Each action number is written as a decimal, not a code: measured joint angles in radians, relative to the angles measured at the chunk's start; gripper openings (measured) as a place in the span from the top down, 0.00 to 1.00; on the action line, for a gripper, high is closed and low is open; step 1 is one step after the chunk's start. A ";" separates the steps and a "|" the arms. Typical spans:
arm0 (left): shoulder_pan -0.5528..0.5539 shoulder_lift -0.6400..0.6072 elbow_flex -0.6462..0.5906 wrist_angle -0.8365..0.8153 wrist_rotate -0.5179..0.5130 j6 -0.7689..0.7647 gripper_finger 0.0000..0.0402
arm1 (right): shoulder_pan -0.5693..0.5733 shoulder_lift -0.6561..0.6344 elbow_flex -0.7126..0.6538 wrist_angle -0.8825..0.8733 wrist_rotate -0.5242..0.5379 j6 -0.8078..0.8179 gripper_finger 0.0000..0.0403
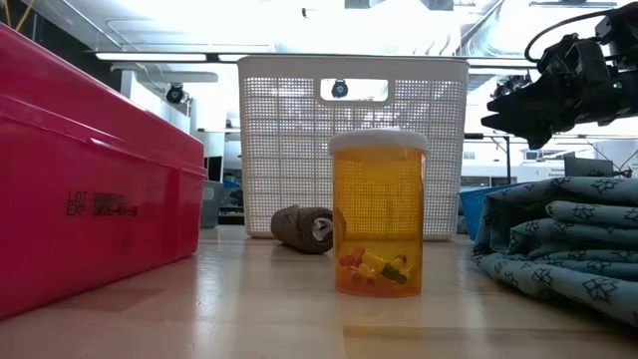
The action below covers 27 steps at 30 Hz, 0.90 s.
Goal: Pick & place medical supplies in basket/bin
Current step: Put the green bandage into the black bin
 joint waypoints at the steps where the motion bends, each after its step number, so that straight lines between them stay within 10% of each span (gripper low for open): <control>1: 0.000 0.000 -0.010 0.008 0.006 -0.002 0.47 | 0.000 0.000 0.000 0.000 0.000 0.000 0.52; 27: -0.056 0.060 -0.043 0.098 0.025 -0.040 0.47 | 0.000 0.000 0.000 0.000 0.000 0.000 0.52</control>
